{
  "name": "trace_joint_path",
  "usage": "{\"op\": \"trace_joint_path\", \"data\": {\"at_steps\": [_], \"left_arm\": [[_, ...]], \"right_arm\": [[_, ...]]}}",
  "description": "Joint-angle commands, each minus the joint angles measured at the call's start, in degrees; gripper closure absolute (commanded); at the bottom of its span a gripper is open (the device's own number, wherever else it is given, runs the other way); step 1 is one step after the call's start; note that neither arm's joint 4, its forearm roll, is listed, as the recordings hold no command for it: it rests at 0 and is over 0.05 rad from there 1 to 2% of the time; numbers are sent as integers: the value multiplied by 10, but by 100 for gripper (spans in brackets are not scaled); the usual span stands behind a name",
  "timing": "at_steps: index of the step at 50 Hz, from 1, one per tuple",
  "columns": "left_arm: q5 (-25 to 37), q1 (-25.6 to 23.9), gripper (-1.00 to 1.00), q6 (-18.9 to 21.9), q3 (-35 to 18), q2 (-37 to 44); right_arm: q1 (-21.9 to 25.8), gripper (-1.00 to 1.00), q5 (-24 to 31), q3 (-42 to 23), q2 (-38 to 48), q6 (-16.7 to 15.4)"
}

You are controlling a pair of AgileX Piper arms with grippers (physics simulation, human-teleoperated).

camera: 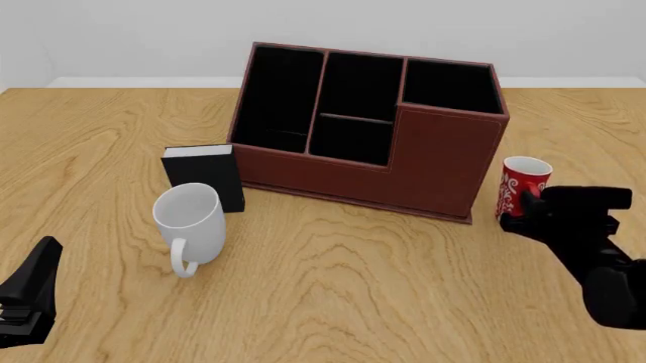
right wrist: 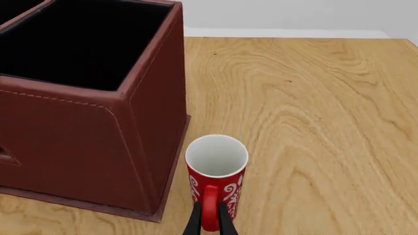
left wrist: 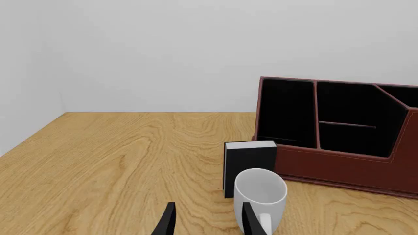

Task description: Pick up the red mug and place it to the right of the caddy.

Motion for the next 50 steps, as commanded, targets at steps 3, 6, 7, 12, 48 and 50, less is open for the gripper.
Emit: {"op": "trace_joint_path", "data": {"at_steps": [3, 6, 7, 12, 48, 50], "left_arm": [[0, 0, -100, 0, 0, 0], [0, 0, -100, 0, 0, 0], [0, 0, -100, 0, 0, 0], [0, 0, -100, 0, 0, 0], [0, 0, -100, 0, 0, 0], [0, 0, -100, 0, 0, 0]], "right_arm": [[6, 100, -16, 16, 12, 14], [8, 100, -19, 24, 9, 16], [7, 100, -23, 29, 9, 19], [8, 100, -44, 43, 21, 23], [22, 100, -87, 88, 37, 39], [23, 100, -88, 87, 40, 41]]}}
